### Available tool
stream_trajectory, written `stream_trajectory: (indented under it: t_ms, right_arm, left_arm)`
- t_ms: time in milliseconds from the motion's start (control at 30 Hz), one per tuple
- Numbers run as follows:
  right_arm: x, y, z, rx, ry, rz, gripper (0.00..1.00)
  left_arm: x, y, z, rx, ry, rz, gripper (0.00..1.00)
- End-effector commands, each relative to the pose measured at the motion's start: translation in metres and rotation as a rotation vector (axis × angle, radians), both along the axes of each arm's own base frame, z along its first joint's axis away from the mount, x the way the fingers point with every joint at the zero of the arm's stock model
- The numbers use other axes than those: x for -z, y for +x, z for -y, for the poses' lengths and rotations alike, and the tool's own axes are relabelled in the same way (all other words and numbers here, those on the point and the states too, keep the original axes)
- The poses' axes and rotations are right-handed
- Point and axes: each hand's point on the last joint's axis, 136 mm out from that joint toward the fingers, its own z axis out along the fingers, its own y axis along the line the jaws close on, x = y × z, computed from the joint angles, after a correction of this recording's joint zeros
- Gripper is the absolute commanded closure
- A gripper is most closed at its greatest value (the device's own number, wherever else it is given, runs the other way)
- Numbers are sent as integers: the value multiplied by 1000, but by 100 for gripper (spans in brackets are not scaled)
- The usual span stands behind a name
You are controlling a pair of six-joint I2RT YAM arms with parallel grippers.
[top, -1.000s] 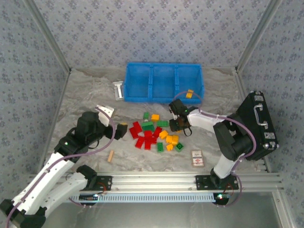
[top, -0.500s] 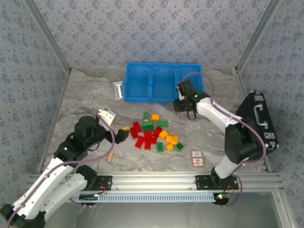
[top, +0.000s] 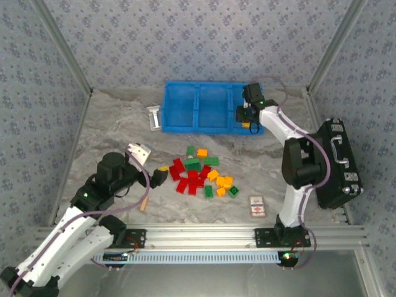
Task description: Sort the legos into containers by color
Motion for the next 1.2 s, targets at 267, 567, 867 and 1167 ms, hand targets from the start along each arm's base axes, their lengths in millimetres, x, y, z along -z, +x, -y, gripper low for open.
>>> stream_trajectory:
  t_ms: [267,567,867,1167]
  right_arm:
    - [-23,3,-8,-73,-46,76,22]
    - [-52,-95,-70,-409,-34,146,23]
    - [-38,-123,-138,-664,92,81,31]
    - [21,-127,-182,-842,99,-95,24]
  left_arm:
    - [9,-4,0,26,47,-14,0]
    - [16,-5,-4,25,100,-21,0]
    - [22,-5,2,55,103,-49,0]
    - [26,-4,3,51,108,-63,0]
